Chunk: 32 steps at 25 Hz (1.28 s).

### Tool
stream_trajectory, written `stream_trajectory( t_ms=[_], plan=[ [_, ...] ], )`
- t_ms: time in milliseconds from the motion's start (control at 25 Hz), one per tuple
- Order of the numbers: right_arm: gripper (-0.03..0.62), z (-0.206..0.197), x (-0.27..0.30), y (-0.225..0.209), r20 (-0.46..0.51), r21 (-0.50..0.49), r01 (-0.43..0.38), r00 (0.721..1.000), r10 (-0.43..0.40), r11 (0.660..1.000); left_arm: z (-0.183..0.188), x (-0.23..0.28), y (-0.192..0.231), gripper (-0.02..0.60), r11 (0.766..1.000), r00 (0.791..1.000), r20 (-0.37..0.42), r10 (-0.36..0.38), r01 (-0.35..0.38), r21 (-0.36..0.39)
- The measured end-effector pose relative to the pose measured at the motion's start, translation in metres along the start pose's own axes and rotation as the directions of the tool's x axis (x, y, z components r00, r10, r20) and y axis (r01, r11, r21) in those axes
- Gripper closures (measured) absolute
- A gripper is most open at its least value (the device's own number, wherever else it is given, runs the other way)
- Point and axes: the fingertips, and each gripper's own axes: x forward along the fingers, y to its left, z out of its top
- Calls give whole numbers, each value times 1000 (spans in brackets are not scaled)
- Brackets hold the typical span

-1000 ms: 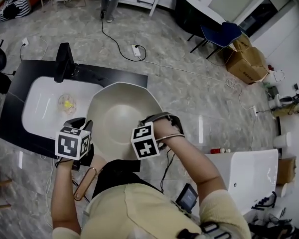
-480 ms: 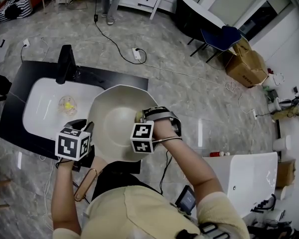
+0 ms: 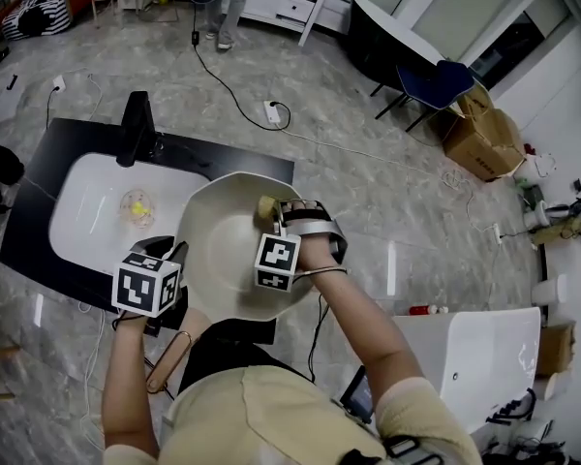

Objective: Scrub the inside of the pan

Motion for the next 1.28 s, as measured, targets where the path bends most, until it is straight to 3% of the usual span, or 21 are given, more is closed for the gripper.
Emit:
stream_trajectory(
  t_ms=[200,320,440,800,1040,1280],
  plan=[
    [519,11,10,-8,52,55,40,998,-43,998,2,0,0,492,1000,1000,9,4,-4,-1],
    [519,19,0,-32,71,24,164,984,-165,986,1,0,1,492,1000,1000,11,0,0,-8],
    [519,28,-2,-38,110,41,212,970,-215,976,0,0,1,492,1000,1000,12,5,-5,-6],
    [519,39,-14,-33,226,218,103,962,-152,971,0,0,0,492,1000,1000,14,19,-19,-2],
    [519,31,-11,-12,152,329,-39,988,-12,943,1,0,2,492,1000,1000,24,19,-19,-11],
    [519,25,3,10,75,332,-126,991,108,935,1,0,1,492,1000,999,31,11,-11,-18]
  ],
)
